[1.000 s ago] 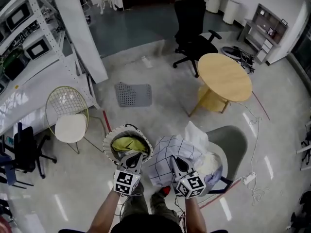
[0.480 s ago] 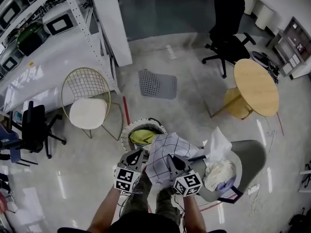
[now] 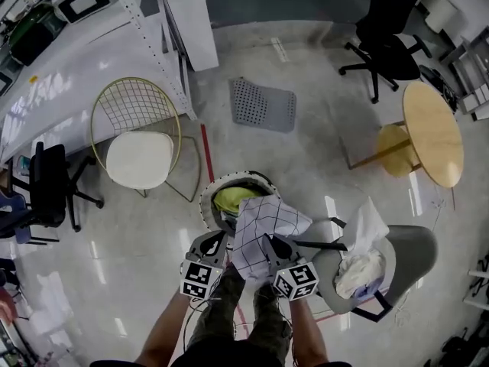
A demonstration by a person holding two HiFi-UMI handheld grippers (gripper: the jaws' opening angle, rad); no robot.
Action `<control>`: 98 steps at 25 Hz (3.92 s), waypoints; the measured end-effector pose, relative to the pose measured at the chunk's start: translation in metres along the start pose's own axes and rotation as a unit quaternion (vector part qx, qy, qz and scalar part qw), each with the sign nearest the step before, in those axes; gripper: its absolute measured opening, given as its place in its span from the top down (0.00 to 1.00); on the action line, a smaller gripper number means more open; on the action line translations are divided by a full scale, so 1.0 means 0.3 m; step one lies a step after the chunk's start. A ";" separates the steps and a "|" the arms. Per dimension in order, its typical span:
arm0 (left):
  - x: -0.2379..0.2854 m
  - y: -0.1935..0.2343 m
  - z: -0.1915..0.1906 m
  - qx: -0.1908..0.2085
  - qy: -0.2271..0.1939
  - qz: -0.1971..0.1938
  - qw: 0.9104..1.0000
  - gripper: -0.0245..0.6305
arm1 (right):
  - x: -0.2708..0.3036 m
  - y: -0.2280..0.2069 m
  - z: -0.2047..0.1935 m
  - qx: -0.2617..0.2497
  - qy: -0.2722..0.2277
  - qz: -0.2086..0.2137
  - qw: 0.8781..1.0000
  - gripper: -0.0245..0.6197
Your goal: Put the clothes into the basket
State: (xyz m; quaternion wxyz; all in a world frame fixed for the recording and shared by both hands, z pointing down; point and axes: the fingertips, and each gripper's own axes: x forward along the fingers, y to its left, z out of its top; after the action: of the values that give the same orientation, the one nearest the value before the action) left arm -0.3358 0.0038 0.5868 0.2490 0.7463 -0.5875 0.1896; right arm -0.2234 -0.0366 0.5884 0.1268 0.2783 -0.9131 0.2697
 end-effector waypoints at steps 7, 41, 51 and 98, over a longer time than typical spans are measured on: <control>0.124 0.089 -0.138 -0.025 0.019 -0.007 0.999 0.95 | 0.167 -0.105 -0.181 0.010 0.042 -0.007 0.999 0.90; 0.379 0.194 -0.573 -0.073 0.090 -0.017 0.993 0.95 | 0.522 -0.288 -0.642 0.025 0.104 0.003 0.994 0.70; 0.347 0.115 -0.412 -0.042 0.061 -0.029 0.997 0.95 | 0.387 -0.284 -0.478 0.019 0.061 -0.019 0.998 0.64; 0.346 -1.357 0.100 0.180 0.005 -0.324 0.929 0.95 | -1.312 -0.639 -0.195 0.060 -0.174 -0.408 0.894 0.90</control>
State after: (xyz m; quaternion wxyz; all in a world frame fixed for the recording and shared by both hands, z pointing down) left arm 0.0839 -0.0197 0.5619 0.1612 0.9274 -0.2680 0.2050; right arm 0.2120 0.0355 0.5672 0.0482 0.6759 -0.7089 0.1959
